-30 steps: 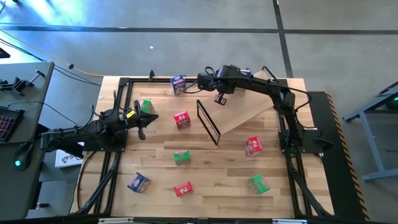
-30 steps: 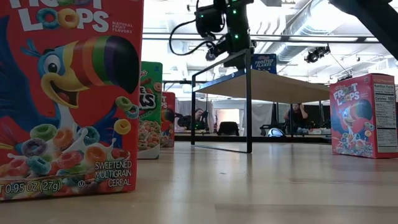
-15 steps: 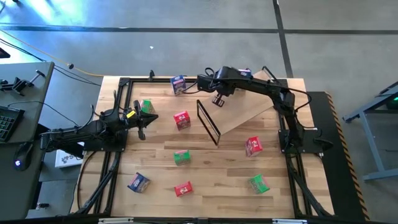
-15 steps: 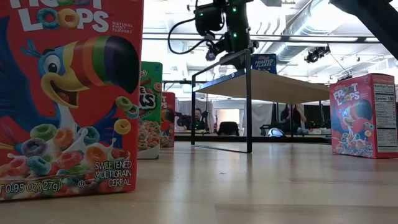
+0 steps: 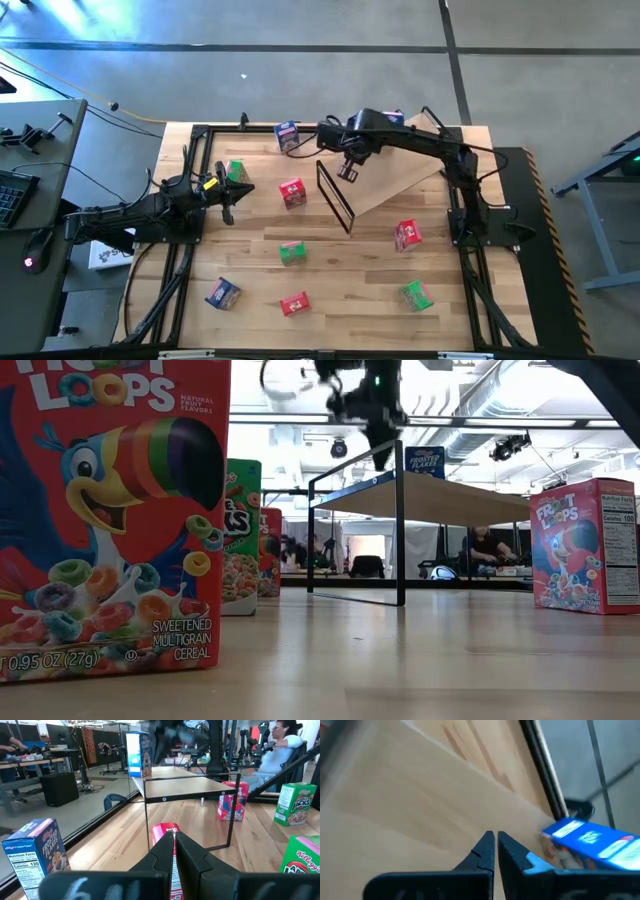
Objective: Stack cereal on shelf
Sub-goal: Put the bottom right blue cereal box on the shelf
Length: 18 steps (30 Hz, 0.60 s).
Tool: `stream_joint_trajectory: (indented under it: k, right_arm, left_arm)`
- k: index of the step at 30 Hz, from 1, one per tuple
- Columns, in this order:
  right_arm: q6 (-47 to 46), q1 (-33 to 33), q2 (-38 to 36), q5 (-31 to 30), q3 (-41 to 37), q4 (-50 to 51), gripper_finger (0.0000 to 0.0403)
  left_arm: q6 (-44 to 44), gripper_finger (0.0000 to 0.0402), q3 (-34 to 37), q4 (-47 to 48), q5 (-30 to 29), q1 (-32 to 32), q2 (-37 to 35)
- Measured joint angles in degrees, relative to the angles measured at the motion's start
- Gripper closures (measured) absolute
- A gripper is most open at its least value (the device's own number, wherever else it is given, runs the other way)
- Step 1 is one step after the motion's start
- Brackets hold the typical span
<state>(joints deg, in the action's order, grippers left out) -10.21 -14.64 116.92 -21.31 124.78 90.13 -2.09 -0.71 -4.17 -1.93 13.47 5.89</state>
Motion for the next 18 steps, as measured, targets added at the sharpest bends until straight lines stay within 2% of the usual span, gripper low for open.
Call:
stream_joint_trajectory:
  k: [5,8,11,13,18]
  right_arm:
    - [16.57,-1.82,-0.93,-0.33,10.4,-1.35,0.0403]
    - [25.29,-4.91,-3.77,0.12,6.76,-4.08,0.0403]
    - [27.35,-9.56,-3.01,-0.59,6.26,-0.26,0.0403]
    - [29.64,-11.49,-2.46,-0.28,6.26,-2.5,0.0403]
    - [36.64,-11.62,-2.57,0.12,6.29,-9.53,0.0403]
  left_arm:
    - [0.02,0.039,0.0,0.0,0.0,-0.02,0.0]
    - [0.24,0.039,0.0,-0.01,0.05,-0.01,0.0]
    - [0.37,0.039,0.0,-0.02,0.02,-0.01,0.0]
    - [0.37,0.039,0.0,-0.04,0.02,-0.02,0.0]
    - [0.37,0.039,0.0,-0.06,-0.09,-0.01,0.0]
